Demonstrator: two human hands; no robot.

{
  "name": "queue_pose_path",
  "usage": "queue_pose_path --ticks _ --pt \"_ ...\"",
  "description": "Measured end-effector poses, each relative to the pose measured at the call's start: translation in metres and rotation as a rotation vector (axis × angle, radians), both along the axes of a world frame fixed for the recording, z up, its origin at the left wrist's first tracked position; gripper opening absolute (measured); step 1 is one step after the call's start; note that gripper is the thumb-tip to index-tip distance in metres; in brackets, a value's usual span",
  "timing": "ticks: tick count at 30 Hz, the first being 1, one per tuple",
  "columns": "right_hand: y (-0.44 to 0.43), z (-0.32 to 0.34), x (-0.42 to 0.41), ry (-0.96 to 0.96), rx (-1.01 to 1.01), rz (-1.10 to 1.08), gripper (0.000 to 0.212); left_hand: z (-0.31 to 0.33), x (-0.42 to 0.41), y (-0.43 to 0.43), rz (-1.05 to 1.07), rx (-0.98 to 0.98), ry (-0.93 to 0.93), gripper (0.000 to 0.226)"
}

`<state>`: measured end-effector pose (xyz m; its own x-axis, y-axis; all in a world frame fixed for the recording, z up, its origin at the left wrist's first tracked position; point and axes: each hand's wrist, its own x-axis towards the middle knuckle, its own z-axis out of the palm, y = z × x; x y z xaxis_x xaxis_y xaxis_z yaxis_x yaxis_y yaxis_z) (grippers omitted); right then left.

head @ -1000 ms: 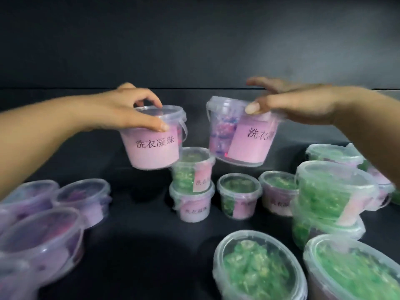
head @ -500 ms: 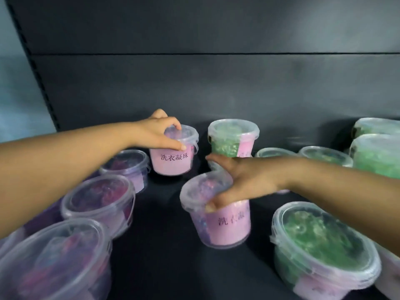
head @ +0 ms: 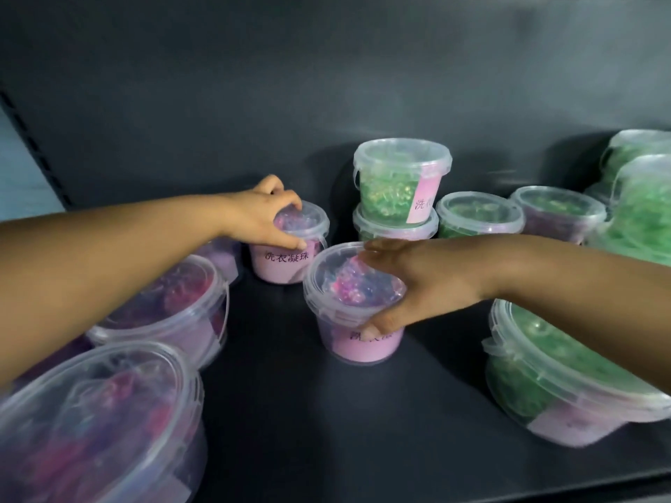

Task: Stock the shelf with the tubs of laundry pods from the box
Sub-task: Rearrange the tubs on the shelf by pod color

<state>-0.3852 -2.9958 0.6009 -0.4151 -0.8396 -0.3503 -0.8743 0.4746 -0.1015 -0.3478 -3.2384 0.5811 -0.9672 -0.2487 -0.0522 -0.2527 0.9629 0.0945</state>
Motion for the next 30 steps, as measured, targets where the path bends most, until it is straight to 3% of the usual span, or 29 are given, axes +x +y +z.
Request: queue_pose_path --ticks 5,8,12,15,19,22,26,29,30 --pt "0.000 0.000 0.002 -0.012 0.002 -0.004 0.093 -0.006 0.004 -0.003 -0.026 0.081 -0.061 0.073" --pt "-0.001 0.001 0.000 -0.022 0.003 -0.008 0.093 -0.003 0.005 -0.004 -0.006 0.007 -0.082 0.085" --pt "0.002 0.004 -0.002 -0.045 -0.004 -0.001 0.092 0.000 0.007 0.000 0.016 -0.004 -0.120 0.084" --pt "0.004 0.005 0.000 -0.085 -0.022 0.020 0.088 0.005 0.014 0.008 0.033 0.188 -0.152 0.082" --pt "0.001 0.004 0.006 -0.076 -0.060 0.055 0.089 0.022 0.026 0.011 0.071 0.378 -0.041 0.059" --pt "-0.009 0.004 0.011 -0.054 -0.085 0.089 0.088 0.032 0.046 0.005 0.166 0.304 -0.075 0.060" --pt "-0.025 0.003 0.019 -0.005 -0.104 0.135 0.087 0.039 0.082 0.008 0.103 0.284 -0.088 0.057" --pt "-0.039 0.002 0.025 0.029 -0.123 0.136 0.087 0.042 0.111 0.022 0.008 0.321 -0.057 0.077" --pt "-0.042 0.001 0.027 0.047 -0.127 0.136 0.086 0.042 0.118 0.025 -0.017 0.321 -0.064 0.074"
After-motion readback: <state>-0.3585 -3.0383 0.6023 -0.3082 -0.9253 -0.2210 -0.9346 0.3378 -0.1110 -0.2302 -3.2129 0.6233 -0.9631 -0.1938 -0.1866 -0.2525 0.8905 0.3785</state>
